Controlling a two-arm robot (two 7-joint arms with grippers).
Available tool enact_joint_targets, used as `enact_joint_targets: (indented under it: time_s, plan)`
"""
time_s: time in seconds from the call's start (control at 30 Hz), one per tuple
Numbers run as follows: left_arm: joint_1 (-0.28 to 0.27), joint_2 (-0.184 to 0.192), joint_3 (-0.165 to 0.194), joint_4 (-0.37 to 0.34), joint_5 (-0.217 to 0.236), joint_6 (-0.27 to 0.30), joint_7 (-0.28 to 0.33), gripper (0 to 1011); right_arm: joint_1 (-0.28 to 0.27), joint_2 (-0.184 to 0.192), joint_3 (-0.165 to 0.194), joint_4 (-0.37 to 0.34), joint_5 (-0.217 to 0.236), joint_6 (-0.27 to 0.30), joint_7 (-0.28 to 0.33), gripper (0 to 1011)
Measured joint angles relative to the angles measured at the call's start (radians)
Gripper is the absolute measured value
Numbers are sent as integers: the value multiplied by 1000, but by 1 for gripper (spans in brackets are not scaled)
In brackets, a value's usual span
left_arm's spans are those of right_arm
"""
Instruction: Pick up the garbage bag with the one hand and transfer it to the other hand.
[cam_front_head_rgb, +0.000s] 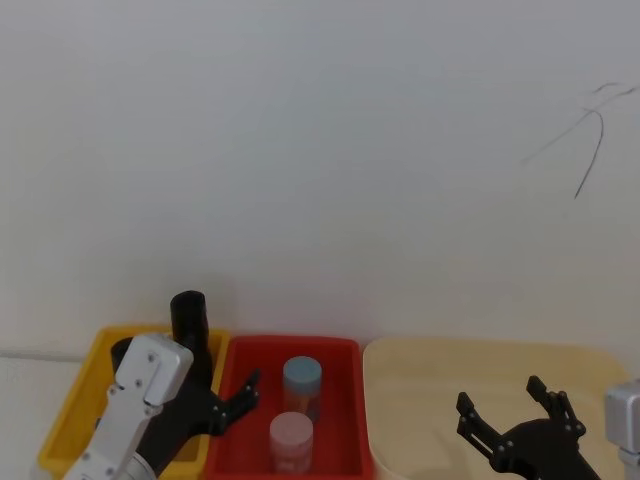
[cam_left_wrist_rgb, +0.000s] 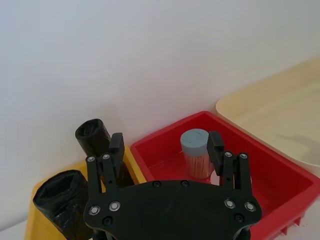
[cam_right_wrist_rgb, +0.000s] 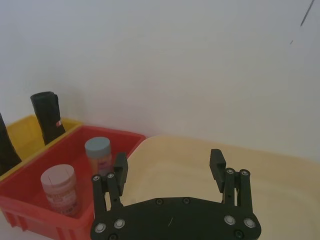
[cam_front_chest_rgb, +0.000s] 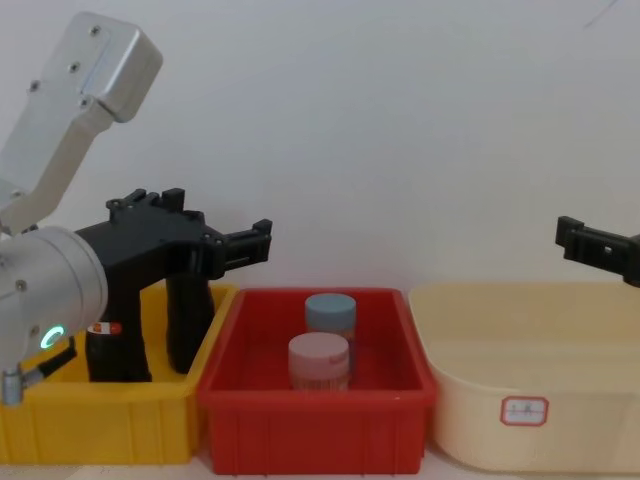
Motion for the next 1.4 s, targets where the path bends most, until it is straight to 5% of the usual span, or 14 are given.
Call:
enact_joint_targets:
  time_s: [0.87,1.4]
  plan:
    - [108,117,-108,-87,-124,31,-137,1002,0,0,0,0,0,0,0,1001]
    - [122,145,-156,-72,-157,51,-177,1002,0,0,0,0,0,0,0,1001]
